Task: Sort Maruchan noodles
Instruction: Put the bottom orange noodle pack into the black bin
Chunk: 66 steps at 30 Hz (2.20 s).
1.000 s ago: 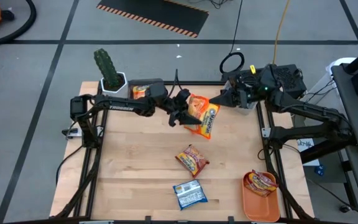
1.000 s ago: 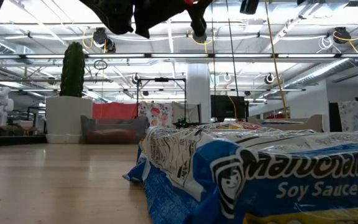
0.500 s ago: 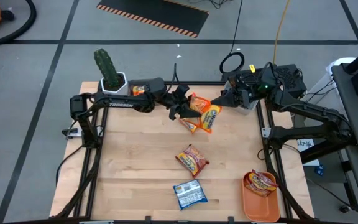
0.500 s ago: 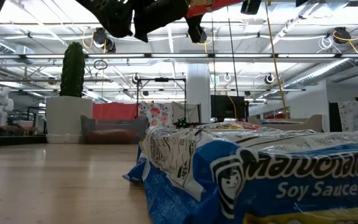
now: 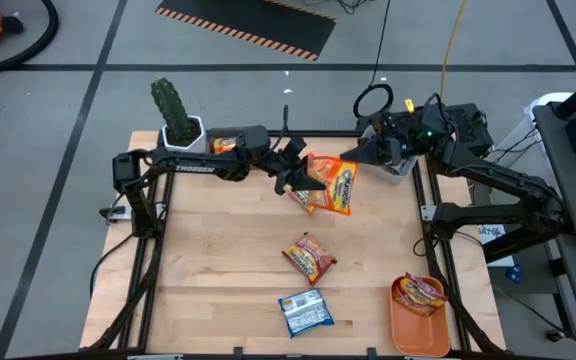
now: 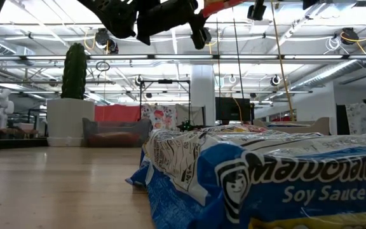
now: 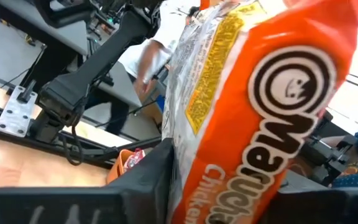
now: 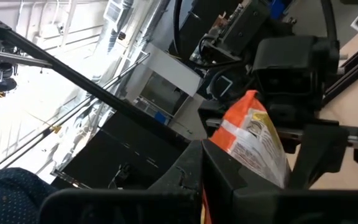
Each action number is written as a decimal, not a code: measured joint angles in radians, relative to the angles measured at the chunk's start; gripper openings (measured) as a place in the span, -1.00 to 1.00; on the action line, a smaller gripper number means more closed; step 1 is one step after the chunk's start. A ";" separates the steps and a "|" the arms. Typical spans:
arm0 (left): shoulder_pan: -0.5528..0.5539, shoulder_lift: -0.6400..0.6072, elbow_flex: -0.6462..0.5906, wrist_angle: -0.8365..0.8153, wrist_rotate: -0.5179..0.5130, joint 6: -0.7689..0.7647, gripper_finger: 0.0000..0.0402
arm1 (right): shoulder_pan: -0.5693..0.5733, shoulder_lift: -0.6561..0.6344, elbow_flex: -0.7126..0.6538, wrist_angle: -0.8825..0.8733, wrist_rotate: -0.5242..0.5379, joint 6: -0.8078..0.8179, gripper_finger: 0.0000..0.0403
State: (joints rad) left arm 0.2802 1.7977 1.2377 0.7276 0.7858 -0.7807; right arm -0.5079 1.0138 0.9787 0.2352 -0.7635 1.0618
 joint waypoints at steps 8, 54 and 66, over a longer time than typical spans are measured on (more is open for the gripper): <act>-0.001 0.000 0.000 -0.001 -0.001 -0.010 -0.38 | -0.018 0.000 0.000 0.001 0.012 -0.012 -0.97; 0.529 -0.117 -0.002 -0.347 0.227 0.041 -0.38 | -0.244 -0.048 0.000 -0.135 0.186 -0.266 -0.28; 0.726 -0.167 -0.001 -0.717 0.182 0.226 -0.38 | -0.357 -0.045 -0.001 -0.143 0.100 -0.345 -0.28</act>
State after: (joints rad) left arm 1.0060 1.6306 1.2366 0.0108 0.9676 -0.5544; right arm -0.8652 0.9688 0.9779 0.0917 -0.6635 0.7166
